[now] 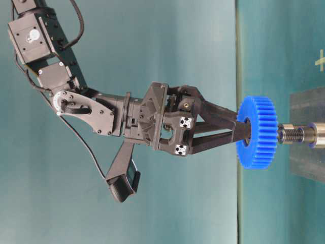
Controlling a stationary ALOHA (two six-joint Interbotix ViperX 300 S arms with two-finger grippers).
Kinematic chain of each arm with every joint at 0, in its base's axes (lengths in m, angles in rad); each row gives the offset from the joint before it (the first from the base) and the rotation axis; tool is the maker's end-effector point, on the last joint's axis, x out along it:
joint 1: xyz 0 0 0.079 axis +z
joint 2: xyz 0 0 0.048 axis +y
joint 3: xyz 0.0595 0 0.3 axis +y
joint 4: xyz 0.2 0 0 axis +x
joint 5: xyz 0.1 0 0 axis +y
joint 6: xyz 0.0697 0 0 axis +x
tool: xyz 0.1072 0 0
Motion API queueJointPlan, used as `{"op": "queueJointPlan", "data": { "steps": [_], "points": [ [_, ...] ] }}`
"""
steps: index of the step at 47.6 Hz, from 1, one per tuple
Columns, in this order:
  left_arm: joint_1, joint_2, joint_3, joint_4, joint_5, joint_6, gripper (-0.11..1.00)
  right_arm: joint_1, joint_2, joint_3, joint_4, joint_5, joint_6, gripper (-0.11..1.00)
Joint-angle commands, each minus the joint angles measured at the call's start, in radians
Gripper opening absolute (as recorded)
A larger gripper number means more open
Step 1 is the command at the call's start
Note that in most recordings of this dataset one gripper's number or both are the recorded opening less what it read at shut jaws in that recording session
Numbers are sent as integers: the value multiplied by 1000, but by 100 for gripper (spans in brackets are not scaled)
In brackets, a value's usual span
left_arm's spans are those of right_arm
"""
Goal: Fit the large gear onto the shaft.
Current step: 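Align the gear's bearing hole with the shaft tip and lower it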
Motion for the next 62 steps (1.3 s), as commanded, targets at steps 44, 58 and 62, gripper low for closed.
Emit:
{"op": "queueJointPlan", "data": {
  "steps": [44, 58, 62],
  "points": [
    [0, 6, -12, 3, -9, -8, 0, 34, 17, -104, 5, 20, -8, 78],
    [0, 5, -11, 3, -11, -12, 0, 52, 66, -129, 0, 49, -9, 78],
    [0, 5, -11, 3, -11, -21, 0, 51, 63, -130, -2, 49, -8, 78]
  ]
}}
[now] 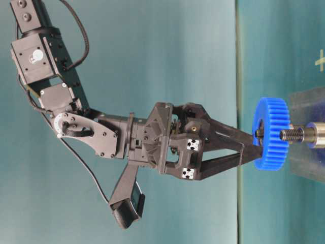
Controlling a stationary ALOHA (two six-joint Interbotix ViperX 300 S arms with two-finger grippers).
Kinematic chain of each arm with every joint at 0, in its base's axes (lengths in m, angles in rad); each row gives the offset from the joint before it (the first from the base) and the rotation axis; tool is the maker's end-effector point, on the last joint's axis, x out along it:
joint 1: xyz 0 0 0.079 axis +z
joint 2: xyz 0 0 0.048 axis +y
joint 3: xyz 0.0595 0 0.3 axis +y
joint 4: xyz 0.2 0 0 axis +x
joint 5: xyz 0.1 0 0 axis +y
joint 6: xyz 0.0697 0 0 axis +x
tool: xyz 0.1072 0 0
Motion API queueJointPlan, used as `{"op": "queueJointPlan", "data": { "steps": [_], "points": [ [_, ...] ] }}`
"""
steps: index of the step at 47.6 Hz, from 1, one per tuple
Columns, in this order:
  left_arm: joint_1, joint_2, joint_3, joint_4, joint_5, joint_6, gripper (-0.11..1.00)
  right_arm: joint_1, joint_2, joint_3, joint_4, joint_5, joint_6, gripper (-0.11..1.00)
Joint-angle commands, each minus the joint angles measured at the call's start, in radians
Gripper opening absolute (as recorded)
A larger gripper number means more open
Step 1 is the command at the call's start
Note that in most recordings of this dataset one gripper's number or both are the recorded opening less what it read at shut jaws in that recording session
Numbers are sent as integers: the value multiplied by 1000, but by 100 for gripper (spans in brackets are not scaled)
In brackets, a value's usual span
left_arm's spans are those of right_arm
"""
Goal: Fit the large gear onto the shaft.
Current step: 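Align the gear's bearing hole with the shaft tip and lower it, then push the gear down onto the shaft with the right gripper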
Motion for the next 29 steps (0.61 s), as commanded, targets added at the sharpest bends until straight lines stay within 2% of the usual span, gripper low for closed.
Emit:
{"op": "queueJointPlan", "data": {
  "steps": [1, 29],
  "points": [
    [2, 2, -11, 3, -9, -6, 0, 6, -18, -21, 0, 2, -8, 78],
    [2, -2, -9, 3, -18, -14, 0, 44, 6, -32, 2, 3, 9, 78]
  ]
}}
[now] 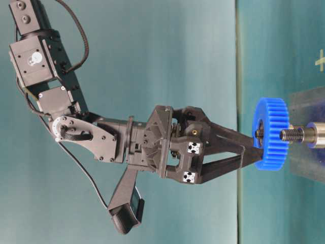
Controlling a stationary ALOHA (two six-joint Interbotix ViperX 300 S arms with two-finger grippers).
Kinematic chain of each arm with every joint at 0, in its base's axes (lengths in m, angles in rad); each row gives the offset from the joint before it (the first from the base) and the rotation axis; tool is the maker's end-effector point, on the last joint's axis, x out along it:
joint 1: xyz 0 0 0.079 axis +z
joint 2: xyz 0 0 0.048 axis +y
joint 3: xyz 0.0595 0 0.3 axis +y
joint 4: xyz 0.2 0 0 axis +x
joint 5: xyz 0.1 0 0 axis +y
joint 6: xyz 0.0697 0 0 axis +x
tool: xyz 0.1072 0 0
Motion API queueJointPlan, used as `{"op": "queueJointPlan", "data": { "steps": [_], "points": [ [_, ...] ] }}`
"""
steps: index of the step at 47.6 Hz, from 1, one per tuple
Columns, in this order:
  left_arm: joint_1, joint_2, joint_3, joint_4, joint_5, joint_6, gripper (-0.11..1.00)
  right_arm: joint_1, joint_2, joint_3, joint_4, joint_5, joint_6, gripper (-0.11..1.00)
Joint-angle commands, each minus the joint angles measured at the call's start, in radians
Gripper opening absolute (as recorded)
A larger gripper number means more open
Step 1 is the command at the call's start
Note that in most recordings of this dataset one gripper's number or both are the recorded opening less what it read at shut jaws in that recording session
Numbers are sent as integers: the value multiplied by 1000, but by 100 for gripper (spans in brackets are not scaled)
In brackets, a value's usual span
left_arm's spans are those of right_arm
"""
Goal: Fit the large gear onto the shaft.
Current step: 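Push the gear down onto the shaft with the right gripper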
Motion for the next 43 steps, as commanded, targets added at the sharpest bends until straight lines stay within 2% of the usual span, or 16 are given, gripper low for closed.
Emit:
{"op": "queueJointPlan", "data": {
  "steps": [1, 13, 21, 31, 43],
  "points": [
    [2, -2, -9, 3, -9, -3, 0, 29, -6, -15, 8, -2, 9, 78],
    [2, -2, -9, 3, -8, -3, 0, 23, -8, -28, 0, 5, 14, 78],
    [2, -2, -9, 3, -9, -3, 0, -2, -35, -61, -17, 75, 12, 78],
    [2, -3, -9, 3, -9, -3, 0, 11, -41, -75, -15, 118, 6, 78],
    [2, -3, 0, 3, -11, -3, 0, 29, 6, -54, -12, 106, 6, 78]
  ]
}}
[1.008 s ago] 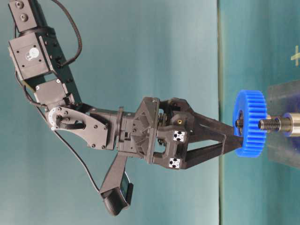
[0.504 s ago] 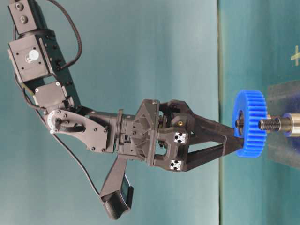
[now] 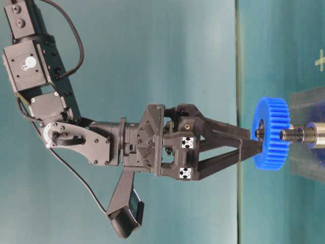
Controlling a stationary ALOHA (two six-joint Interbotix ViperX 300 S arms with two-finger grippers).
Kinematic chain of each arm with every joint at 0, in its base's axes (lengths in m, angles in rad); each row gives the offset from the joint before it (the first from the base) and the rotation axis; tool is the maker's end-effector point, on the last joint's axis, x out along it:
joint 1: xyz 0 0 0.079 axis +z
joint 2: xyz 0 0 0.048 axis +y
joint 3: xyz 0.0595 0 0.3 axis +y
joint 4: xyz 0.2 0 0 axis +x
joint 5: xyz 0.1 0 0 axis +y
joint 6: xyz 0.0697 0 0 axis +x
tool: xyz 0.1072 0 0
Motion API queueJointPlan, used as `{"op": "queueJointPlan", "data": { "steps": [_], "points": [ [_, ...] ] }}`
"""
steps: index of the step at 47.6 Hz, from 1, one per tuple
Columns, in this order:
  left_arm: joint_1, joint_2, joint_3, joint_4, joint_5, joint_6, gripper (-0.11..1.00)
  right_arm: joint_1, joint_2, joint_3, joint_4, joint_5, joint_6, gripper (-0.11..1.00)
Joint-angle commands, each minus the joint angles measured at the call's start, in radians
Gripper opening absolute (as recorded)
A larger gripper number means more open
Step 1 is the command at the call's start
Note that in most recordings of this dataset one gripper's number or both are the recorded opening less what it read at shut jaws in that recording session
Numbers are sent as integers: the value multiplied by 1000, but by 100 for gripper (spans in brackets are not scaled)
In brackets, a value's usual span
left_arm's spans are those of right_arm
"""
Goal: Fit the large gear onto the shaft.
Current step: 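Push the gear down onto the shaft with the right gripper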
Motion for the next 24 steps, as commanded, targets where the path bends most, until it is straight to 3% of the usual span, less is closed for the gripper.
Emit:
{"op": "queueJointPlan", "data": {
  "steps": [1, 24],
  "points": [
    [2, -3, -11, 3, -9, -2, 0, 17, -2, -6, 2, -5, 5, 78],
    [2, -5, -11, 3, -9, -2, 0, -20, -94, -94, -29, 44, 11, 78]
  ]
}}
